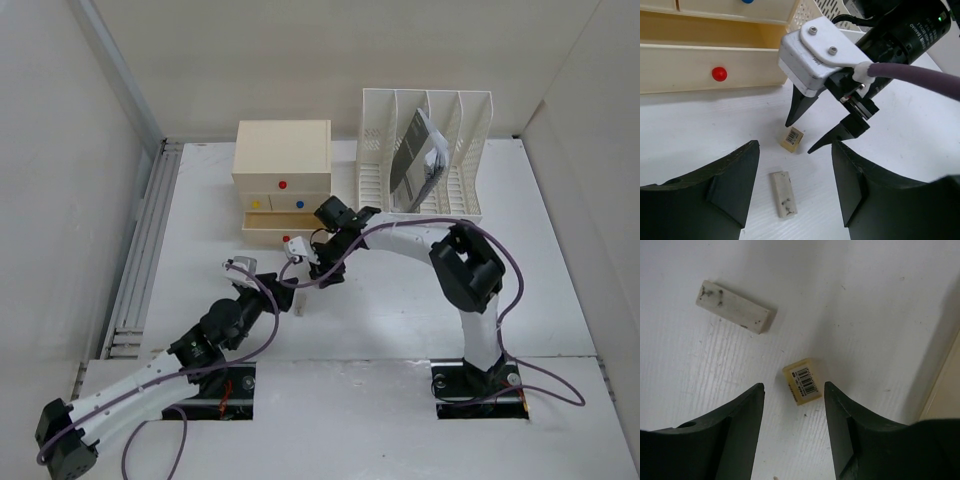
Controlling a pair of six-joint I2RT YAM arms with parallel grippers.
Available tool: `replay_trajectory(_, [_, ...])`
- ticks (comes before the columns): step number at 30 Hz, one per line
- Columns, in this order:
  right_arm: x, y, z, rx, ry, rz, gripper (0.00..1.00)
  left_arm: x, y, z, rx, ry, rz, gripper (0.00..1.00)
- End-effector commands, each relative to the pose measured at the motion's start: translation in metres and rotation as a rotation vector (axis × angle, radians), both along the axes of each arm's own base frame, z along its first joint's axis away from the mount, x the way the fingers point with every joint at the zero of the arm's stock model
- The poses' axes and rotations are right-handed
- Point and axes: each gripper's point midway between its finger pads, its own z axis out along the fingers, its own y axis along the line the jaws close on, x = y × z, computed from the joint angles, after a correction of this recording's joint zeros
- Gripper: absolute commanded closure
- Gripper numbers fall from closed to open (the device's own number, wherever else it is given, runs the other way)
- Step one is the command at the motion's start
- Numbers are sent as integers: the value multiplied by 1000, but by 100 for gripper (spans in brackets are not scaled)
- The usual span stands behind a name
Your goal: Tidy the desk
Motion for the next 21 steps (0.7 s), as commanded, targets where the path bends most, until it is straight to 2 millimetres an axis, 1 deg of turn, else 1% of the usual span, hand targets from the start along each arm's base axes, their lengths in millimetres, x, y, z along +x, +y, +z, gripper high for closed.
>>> replay_trajectory(1, [18, 16, 9, 37, -45, -40, 43, 1, -5, 18, -50, -45, -16, 44])
replay_trajectory(2, [17, 15, 4, 28, -37, -40, 43, 1, -5, 18, -50, -45, -16, 44])
replay_trajectory(3, [20, 16, 7, 29, -43, -52, 43, 1, -5, 18, -50, -45, -16, 44])
replay_trajectory(5, [20, 17, -1, 20, -30, -61, 43, 0, -5, 17, -39, -36, -16, 44])
replay_trajectory(7, [22, 19, 2, 25, -31, -67, 43, 0, -5, 19, -27, -27, -16, 44])
replay_trajectory(8, [23, 17, -4, 10, -30, -72, 43, 0, -5, 19, -9, -13, -16, 44])
replay_trajectory(9, [23, 17, -4, 10, -30, -72, 45, 1, -5, 18, 4, -2, -16, 44])
replay_trajectory(10, [24, 16, -9, -3, -30, -76, 47, 0, -5, 19, 6, 0, -16, 44])
replay_trajectory(11, [23, 16, -9, -4, -24, -83, 50, 0, -5, 14, 23, 13, -16, 44])
replay_trajectory(12, [23, 16, -9, -4, -24, -83, 58, -1, -7, 20, 18, 11, -28, 44])
replay_trajectory(13, [24, 14, -13, -16, -24, -87, 63, -2, -9, 20, 17, 12, -41, 44])
replay_trajectory(15, [25, 15, -11, -17, -24, -87, 71, -2, -9, 22, 9, 16, -40, 44])
replay_trajectory(16, [24, 15, -11, -18, -18, -94, 79, -2, -9, 22, 9, 16, -40, 44])
replay_trajectory(17, [22, 13, -12, -27, -10, -93, 83, -3, -10, 22, 8, 17, -50, 45])
replay_trajectory(18, [27, 17, 3, -3, -31, -94, 84, -4, -10, 25, -2, 9, -51, 45])
replay_trajectory(20, [23, 23, 19, 35, -8, -93, 86, -7, -13, 26, -8, 8, -76, 46])
replay_trajectory(21, [25, 26, 32, 50, -12, -106, 86, -8, -12, 31, -22, -4, -77, 48])
